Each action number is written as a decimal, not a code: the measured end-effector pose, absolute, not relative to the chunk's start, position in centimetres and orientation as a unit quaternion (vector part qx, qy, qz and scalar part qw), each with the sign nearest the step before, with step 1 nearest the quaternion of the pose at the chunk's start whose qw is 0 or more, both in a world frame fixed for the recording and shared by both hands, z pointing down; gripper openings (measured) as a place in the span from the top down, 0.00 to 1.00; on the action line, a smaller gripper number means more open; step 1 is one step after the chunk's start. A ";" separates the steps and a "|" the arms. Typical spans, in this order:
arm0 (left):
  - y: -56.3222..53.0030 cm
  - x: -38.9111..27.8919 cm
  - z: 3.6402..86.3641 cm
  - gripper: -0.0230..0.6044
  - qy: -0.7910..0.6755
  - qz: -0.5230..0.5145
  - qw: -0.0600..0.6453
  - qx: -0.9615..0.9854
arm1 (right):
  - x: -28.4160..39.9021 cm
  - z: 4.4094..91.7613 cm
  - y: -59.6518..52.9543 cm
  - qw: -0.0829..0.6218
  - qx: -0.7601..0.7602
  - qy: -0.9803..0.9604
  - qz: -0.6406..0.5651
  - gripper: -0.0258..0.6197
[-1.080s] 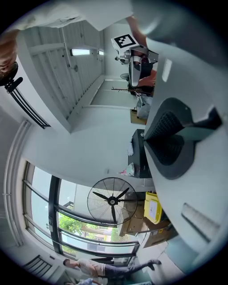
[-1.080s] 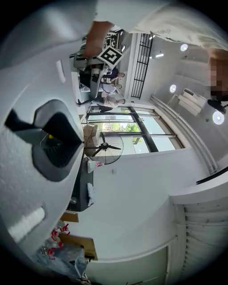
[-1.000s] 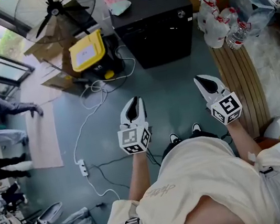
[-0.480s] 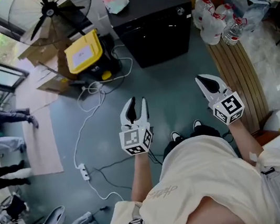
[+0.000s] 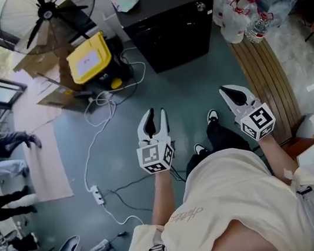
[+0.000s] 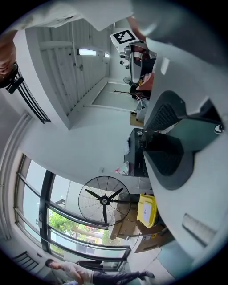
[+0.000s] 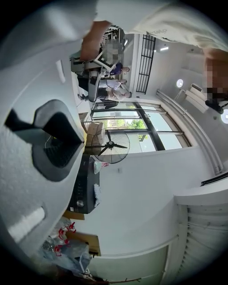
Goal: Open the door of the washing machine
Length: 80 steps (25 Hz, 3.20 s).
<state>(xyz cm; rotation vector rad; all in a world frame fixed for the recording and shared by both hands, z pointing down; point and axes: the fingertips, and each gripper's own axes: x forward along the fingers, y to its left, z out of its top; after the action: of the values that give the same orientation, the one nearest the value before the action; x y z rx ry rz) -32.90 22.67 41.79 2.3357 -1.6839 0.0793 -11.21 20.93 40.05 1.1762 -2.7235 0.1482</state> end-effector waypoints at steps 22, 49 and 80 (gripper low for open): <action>3.2 -32.2 38.4 0.72 -0.596 0.062 0.107 0.793 | -12.6 40.5 -1.2 0.035 0.349 -0.933 0.073 0.96; -15.9 -36.9 40.6 0.72 -0.551 0.100 0.090 0.824 | -15.2 41.0 -18.3 0.064 0.410 -0.907 0.069 0.96; -24.1 -37.0 61.8 0.72 -0.402 0.233 0.208 0.861 | -16.6 45.8 -25.1 0.122 0.469 -0.866 0.120 0.96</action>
<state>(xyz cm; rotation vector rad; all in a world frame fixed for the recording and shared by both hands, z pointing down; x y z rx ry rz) -36.96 -24.06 61.81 2.3954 -1.1201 0.6491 -16.64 -25.14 45.83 1.3695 -2.5286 0.3517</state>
